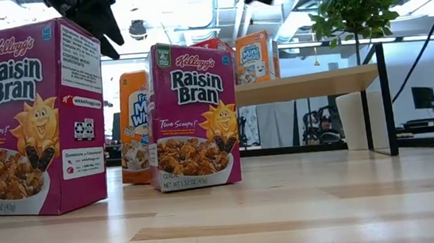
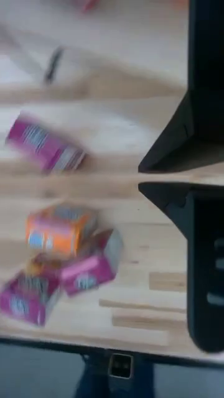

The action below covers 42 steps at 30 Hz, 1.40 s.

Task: Stack cereal on shelf
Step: Put the orange cereal box on the shelf aligned with the other orange cereal boxes

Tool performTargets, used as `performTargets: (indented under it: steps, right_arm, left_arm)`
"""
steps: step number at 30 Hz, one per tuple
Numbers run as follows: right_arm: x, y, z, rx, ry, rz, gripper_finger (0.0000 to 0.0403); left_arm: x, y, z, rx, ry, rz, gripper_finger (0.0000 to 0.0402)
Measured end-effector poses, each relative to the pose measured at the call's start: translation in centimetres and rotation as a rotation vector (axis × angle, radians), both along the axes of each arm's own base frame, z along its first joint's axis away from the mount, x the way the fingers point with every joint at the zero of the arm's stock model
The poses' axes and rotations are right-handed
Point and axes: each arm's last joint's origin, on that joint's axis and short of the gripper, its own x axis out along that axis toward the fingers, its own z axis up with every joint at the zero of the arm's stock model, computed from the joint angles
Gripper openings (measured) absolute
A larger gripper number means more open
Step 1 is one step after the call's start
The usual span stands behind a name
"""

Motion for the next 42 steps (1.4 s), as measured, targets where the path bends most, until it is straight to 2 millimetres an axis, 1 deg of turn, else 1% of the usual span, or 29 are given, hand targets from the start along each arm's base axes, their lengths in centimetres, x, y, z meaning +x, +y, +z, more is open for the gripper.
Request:
performTargets:
  steps: [2,5,7,12,14,16,19,22,25,31,34,38,42]
  right_arm:
    - [1.4,1.2,-0.5,-0.036,-0.048,0.033,0.0083]
    - [3.6,2.3,-1.5,-0.039,-0.113,0.06,0.0125]
    - [5.4,2.8,-2.8,-0.029,-0.132,0.061,0.0158]
    - [9.1,4.4,-7.5,0.024,-0.087,0.045,0.0227]
    - [10.3,5.1,-9.6,0.047,-0.063,0.028,0.0243]
    - [11.2,5.7,-11.3,0.068,-0.03,0.008,0.0249]
    - [12.0,7.2,-12.9,0.074,0.0,-0.001,0.0247]
    - [12.3,8.3,-13.1,0.059,0.001,0.011,0.0243]
    - [12.5,8.6,-12.9,0.067,0.001,-0.002,0.0238]
    - [12.4,8.1,-9.6,-0.009,-0.094,-0.068,0.0233]
    - [12.4,8.3,-8.7,-0.013,-0.127,-0.071,0.0233]
    - [12.3,9.1,-9.1,-0.056,-0.108,-0.085,0.0234]
    - [12.1,9.3,-9.1,-0.047,-0.096,-0.167,0.0235]
  left_arm:
    - [0.0,0.0,0.0,-0.004,-0.001,-0.003,0.0266]
    - [0.0,0.0,0.0,-0.004,-0.001,-0.004,0.0266]
    - [0.0,0.0,0.0,-0.004,-0.001,-0.004,0.0266]
    - [-0.1,0.0,-0.1,0.001,0.011,-0.01,0.0266]
    - [0.0,0.0,-0.1,0.011,0.014,-0.018,0.0266]
    - [-0.1,0.0,-0.1,0.015,0.021,-0.022,0.0266]
    - [-0.1,-0.1,-0.2,0.014,0.033,-0.024,0.0266]
    - [-0.1,-0.1,-0.2,0.016,0.034,-0.027,0.0266]
    - [-0.1,-0.1,-0.2,0.018,0.035,-0.029,0.0266]
    - [-0.1,-0.1,-0.2,0.031,0.038,-0.037,0.0266]
    - [-0.1,0.0,-0.2,0.032,0.039,-0.036,0.0266]
    - [-0.1,0.0,-0.2,0.035,0.04,-0.039,0.0266]
    - [-0.1,0.0,-0.2,0.034,0.043,-0.039,0.0266]
